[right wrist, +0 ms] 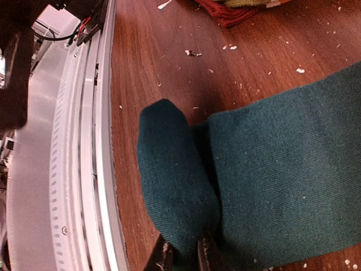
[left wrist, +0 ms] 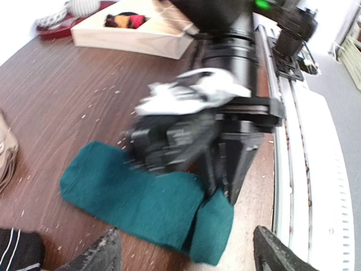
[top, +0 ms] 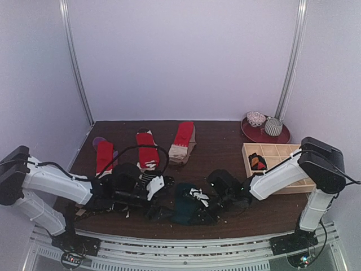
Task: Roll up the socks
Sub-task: Roll the sock at the center of the board.
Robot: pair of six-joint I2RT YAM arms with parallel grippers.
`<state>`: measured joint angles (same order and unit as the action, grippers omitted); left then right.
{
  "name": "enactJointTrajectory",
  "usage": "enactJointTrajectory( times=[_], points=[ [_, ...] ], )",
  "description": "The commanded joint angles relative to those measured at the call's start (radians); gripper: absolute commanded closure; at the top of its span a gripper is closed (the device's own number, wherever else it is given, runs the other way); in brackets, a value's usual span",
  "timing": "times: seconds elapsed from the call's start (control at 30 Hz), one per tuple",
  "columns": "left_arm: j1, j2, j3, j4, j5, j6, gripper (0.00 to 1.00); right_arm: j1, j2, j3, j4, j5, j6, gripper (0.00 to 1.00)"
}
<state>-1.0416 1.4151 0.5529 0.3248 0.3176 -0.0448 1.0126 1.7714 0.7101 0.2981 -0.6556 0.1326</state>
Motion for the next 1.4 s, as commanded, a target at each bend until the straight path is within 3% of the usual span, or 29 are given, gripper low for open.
enactJointTrajectory(
  times=[0.0, 0.17, 0.6, 0.7, 0.77, 0.87, 0.97, 1.1, 1.23, 1.37],
  points=[
    [-0.027, 0.097, -0.015, 0.164, 0.011, 0.069, 0.24, -0.044, 0.100, 0.006, -0.240, -0.092, 0.112, 0.90],
    [-0.058, 0.199, -0.002, 0.194, 0.015, 0.064, 0.27, -0.073, 0.118, 0.022, -0.254, -0.114, 0.133, 0.90],
    [-0.061, 0.309, 0.031, 0.212, 0.082, 0.045, 0.64, -0.092, 0.153, 0.020, -0.257, -0.126, 0.133, 0.90],
    [-0.061, 0.353, 0.045, 0.210, 0.096, 0.038, 0.81, -0.092, 0.152, 0.020, -0.255, -0.132, 0.135, 0.89],
    [-0.061, 0.374, 0.053, 0.207, 0.096, 0.024, 1.00, -0.094, 0.147, 0.019, -0.254, -0.135, 0.134, 0.89],
    [-0.061, 0.377, 0.053, 0.203, 0.096, -0.020, 1.00, -0.093, 0.101, 0.011, -0.240, -0.117, 0.130, 0.88],
    [-0.055, 0.369, 0.079, 0.114, 0.076, -0.096, 1.00, -0.093, -0.010, -0.013, -0.215, -0.043, 0.114, 0.76],
    [-0.028, 0.413, 0.117, -0.046, 0.118, -0.192, 1.00, -0.082, -0.227, -0.094, -0.085, 0.120, 0.071, 0.69],
    [0.005, 0.462, 0.087, -0.070, 0.170, -0.286, 1.00, 0.040, -0.421, -0.196, 0.017, 0.376, -0.136, 0.63],
    [0.039, 0.499, 0.043, -0.050, 0.239, -0.342, 1.00, 0.161, -0.497, -0.312, 0.176, 0.531, -0.355, 0.59]
  ],
)
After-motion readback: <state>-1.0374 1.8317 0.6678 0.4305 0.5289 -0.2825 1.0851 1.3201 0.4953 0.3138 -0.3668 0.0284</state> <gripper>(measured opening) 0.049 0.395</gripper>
